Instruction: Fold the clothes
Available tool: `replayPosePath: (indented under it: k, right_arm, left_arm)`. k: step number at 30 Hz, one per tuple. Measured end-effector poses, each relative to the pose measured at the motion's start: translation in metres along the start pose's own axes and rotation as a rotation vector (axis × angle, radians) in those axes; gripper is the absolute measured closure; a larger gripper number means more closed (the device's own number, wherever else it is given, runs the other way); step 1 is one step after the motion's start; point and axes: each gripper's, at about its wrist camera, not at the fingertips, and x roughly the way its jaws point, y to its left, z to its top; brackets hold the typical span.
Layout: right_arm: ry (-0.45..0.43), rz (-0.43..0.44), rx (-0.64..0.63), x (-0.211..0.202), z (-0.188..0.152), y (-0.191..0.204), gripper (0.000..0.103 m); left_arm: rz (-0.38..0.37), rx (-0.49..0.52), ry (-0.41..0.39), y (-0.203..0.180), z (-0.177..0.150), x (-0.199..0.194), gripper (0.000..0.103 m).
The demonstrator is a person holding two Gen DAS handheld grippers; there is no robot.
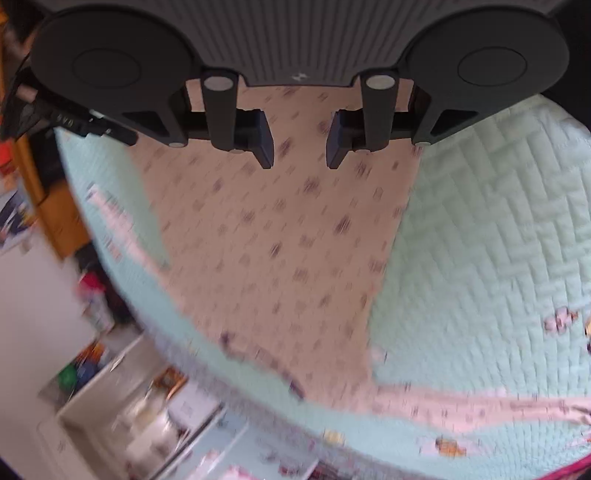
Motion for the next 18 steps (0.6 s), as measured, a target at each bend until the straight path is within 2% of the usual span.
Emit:
replayPosePath:
  k: [1,2,3,6,8,10,14,16,18]
  right_arm:
    - [0.005,-0.044,0.0,-0.004,-0.004,-0.01,0.058]
    - [-0.01,-0.05,0.019,-0.014,-0.007,-0.023,0.061]
    - [-0.031,-0.061,0.044,-0.027,-0.007,-0.033,0.06]
    - [-0.123,-0.098,0.059,-0.07,-0.008,-0.046,0.058]
    - [-0.182,-0.089,0.035,-0.085,-0.005,-0.039,0.052]
    - [-0.202,-0.048,0.01,-0.08,0.002,-0.023,0.042]
    - [-0.148,0.043,-0.048,-0.033,0.009,0.017,0.041]
    - [-0.072,0.029,-0.061,-0.005,0.009,0.026,0.039]
    - [-0.035,0.008,-0.022,0.003,0.009,0.012,0.041]
  left_arm:
    - [0.016,-0.023,0.017,0.009,-0.004,0.001,0.077]
    - [0.032,-0.045,0.033,0.017,-0.008,0.001,0.081]
    - [0.048,-0.068,0.05,0.026,-0.012,0.002,0.08]
    - [0.044,-0.054,-0.019,0.024,-0.007,-0.022,0.07]
    - [0.03,-0.028,-0.059,0.011,0.003,-0.025,0.064]
    - [0.01,-0.011,-0.082,-0.005,0.013,-0.019,0.059]
    - [0.018,0.049,-0.044,-0.037,0.021,0.019,0.058]
    - [0.039,0.074,0.013,-0.038,0.015,0.036,0.058]
    - [0.072,0.055,0.055,-0.025,0.006,0.043,0.059]
